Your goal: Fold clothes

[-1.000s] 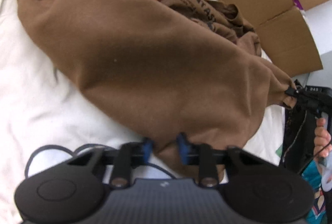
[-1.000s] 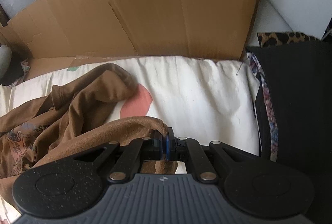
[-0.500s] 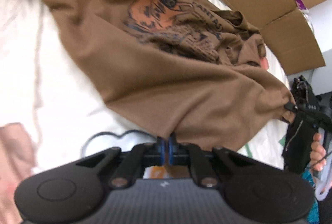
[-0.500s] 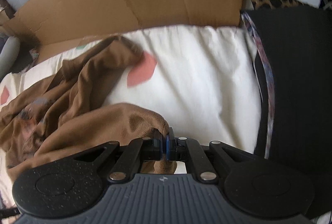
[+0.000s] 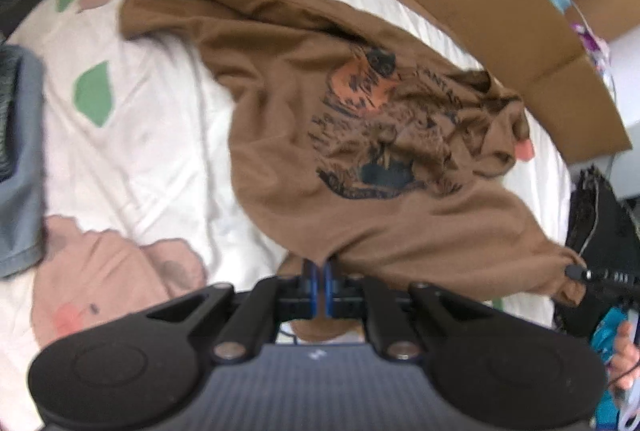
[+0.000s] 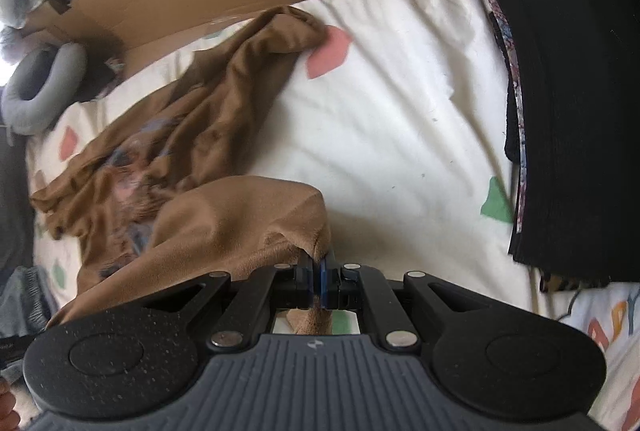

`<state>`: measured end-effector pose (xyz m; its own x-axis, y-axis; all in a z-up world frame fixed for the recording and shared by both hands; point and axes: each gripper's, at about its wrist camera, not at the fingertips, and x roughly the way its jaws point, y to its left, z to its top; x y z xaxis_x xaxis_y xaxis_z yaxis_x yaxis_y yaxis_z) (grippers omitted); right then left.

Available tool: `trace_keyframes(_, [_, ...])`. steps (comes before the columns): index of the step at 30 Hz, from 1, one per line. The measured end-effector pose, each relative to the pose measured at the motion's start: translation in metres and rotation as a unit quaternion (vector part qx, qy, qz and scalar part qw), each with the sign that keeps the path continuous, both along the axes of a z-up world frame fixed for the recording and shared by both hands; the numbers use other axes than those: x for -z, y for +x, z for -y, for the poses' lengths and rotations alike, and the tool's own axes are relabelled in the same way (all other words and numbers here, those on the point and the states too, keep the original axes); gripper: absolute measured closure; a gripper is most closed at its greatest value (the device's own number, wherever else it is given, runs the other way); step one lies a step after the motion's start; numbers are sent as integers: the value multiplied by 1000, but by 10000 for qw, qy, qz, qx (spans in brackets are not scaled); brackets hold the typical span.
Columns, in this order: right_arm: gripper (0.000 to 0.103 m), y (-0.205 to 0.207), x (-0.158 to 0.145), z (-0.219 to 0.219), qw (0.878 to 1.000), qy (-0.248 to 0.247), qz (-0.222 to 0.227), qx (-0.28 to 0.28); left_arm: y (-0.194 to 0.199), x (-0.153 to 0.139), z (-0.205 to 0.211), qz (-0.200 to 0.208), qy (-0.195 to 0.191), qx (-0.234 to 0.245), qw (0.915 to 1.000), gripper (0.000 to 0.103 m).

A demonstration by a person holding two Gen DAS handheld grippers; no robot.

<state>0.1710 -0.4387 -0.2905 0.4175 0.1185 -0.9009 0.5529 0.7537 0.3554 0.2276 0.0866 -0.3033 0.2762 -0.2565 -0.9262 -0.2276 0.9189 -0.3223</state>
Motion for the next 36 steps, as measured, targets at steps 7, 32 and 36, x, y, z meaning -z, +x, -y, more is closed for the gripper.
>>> trace_keyframes(7, [102,-5,-46,-21,9999,-17,6,-157,-11,-42,-19,159,40,-329,9993,101])
trace_keyframes(32, [102,-56,-181,-46,9950,-311,568,-760,-92,-195,-21,1019,262,-507,9932,103])
trace_keyframes(36, [103,-64,-183,-53,9938,-411,553,-869,-104,-191,-26,939,316,-537,9936,103])
